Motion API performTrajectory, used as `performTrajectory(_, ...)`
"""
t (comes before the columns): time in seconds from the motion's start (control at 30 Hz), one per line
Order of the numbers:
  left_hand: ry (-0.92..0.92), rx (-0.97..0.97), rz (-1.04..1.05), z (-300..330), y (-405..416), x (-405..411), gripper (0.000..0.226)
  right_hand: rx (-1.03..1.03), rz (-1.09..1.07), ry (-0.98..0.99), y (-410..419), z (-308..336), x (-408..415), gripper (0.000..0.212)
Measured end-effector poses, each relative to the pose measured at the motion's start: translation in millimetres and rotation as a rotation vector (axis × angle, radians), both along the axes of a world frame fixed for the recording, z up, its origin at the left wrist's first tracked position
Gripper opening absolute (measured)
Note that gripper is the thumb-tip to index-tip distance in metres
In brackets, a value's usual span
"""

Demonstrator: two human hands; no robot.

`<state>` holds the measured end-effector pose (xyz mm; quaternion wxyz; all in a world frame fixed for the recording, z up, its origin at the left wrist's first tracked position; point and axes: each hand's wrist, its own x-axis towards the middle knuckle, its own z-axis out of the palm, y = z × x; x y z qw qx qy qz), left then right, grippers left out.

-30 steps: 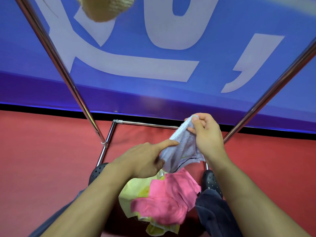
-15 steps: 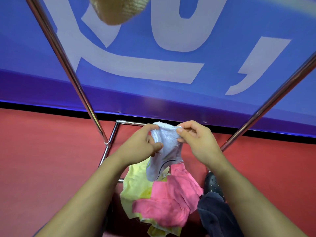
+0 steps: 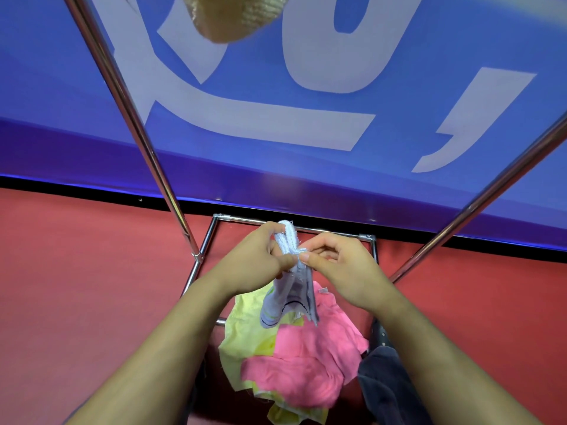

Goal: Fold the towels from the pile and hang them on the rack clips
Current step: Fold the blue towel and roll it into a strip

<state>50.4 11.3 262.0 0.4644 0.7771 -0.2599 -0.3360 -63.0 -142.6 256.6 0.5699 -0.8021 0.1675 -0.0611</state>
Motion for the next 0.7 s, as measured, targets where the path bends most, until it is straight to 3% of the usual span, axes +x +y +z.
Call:
performTrajectory(0.33,0.155,-0.042,0.010,13.1,3.2,-6.4,0.053,0.018,0.008,-0.002,-0.2,2.3,-2.5,0.008)
performTrajectory(0.53,0.312,-0.136,0.086,15.0,4.1,-6.6,0.066,0.074,0.002,0.029,0.3,4.0,-3.7,0.027)
performTrajectory(0.7,0.417,-0.235,0.138,12.6,2.4,-9.2,0.056,-0.093,-0.071,-0.003,6.2,-2.2,-1.8,0.027)
